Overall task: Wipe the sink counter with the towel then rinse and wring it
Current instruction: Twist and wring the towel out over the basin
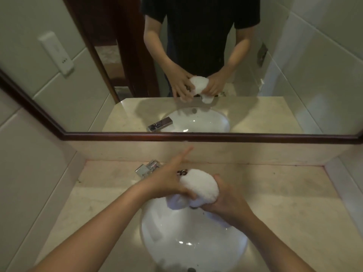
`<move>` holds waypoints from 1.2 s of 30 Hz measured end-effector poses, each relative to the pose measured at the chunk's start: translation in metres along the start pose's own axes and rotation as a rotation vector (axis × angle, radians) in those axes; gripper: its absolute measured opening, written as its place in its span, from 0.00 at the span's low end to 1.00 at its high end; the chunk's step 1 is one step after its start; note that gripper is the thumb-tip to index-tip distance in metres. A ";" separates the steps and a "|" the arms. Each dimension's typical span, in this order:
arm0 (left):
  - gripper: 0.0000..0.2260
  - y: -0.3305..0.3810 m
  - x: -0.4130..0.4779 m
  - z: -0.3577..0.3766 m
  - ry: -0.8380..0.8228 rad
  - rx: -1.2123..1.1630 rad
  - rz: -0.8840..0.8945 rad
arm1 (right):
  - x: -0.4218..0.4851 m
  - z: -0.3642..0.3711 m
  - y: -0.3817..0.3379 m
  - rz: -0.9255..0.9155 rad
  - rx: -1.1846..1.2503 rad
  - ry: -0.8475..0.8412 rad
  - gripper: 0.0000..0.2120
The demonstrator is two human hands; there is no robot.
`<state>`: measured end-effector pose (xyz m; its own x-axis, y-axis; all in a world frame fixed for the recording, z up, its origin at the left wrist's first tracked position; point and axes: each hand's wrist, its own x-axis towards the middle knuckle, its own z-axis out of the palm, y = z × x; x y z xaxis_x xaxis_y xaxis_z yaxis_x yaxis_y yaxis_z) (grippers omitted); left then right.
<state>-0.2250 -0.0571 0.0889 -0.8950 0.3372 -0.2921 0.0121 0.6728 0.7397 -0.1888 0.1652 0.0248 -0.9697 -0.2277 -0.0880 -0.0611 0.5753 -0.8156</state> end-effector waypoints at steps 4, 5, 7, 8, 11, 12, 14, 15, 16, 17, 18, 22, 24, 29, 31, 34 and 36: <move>0.52 0.009 -0.032 0.028 0.501 -0.646 -0.377 | 0.001 0.007 0.001 0.047 -0.039 0.188 0.30; 0.48 0.017 -0.037 0.035 0.424 -0.884 -0.497 | 0.001 0.010 -0.002 0.018 -0.058 0.234 0.31; 0.35 0.030 -0.031 0.045 0.273 -1.260 -0.656 | -0.001 0.018 -0.008 -0.104 -0.108 0.313 0.32; 0.30 0.039 -0.025 0.047 0.258 -1.395 -0.700 | -0.004 0.023 -0.012 -0.174 -0.154 0.351 0.32; 0.29 0.042 -0.006 0.056 0.362 -1.440 -0.648 | -0.018 0.034 -0.032 -0.367 -0.374 0.448 0.34; 0.27 0.039 -0.003 0.060 0.424 -1.399 -0.655 | -0.023 0.035 -0.035 -0.406 -0.413 0.459 0.37; 0.23 0.034 -0.003 0.066 0.512 -1.330 -0.688 | -0.029 0.033 -0.029 -0.427 -0.397 0.408 0.41; 0.23 0.031 -0.004 0.067 0.551 -1.302 -0.686 | -0.034 0.031 -0.023 -0.396 -0.298 0.325 0.42; 0.24 0.027 -0.005 0.068 0.586 -1.294 -0.679 | -0.039 0.026 -0.021 -0.317 -0.128 0.215 0.43; 0.23 0.024 -0.006 0.067 0.594 -1.300 -0.665 | -0.041 0.021 -0.019 -0.188 0.083 0.084 0.44; 0.21 0.023 -0.007 0.066 0.589 -1.307 -0.645 | -0.041 0.014 -0.016 -0.052 0.275 -0.029 0.47; 0.17 0.028 -0.005 0.071 0.556 -1.365 -0.576 | -0.012 -0.011 -0.014 0.134 0.327 -0.334 0.55; 0.18 0.032 -0.004 0.073 0.563 -1.368 -0.531 | -0.005 -0.014 -0.022 0.090 0.457 -0.466 0.53; 0.20 0.034 -0.002 0.069 0.648 -1.284 -0.421 | -0.018 0.003 -0.029 0.207 0.636 -0.505 0.32; 0.18 0.032 -0.005 0.070 0.637 -1.267 -0.422 | -0.022 0.007 -0.028 0.279 0.639 -0.470 0.28; 0.13 0.028 -0.011 0.066 0.544 -1.255 -0.442 | -0.024 0.002 -0.029 0.341 0.732 -0.511 0.28; 0.14 0.026 -0.013 0.063 0.432 -1.286 -0.449 | -0.031 0.000 -0.029 0.416 0.906 -0.552 0.30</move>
<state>-0.1856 -0.0027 0.0738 -0.7805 -0.1221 -0.6131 -0.5003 -0.4661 0.7297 -0.1570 0.1559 0.0512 -0.6248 -0.5954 -0.5052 0.6513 -0.0405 -0.7577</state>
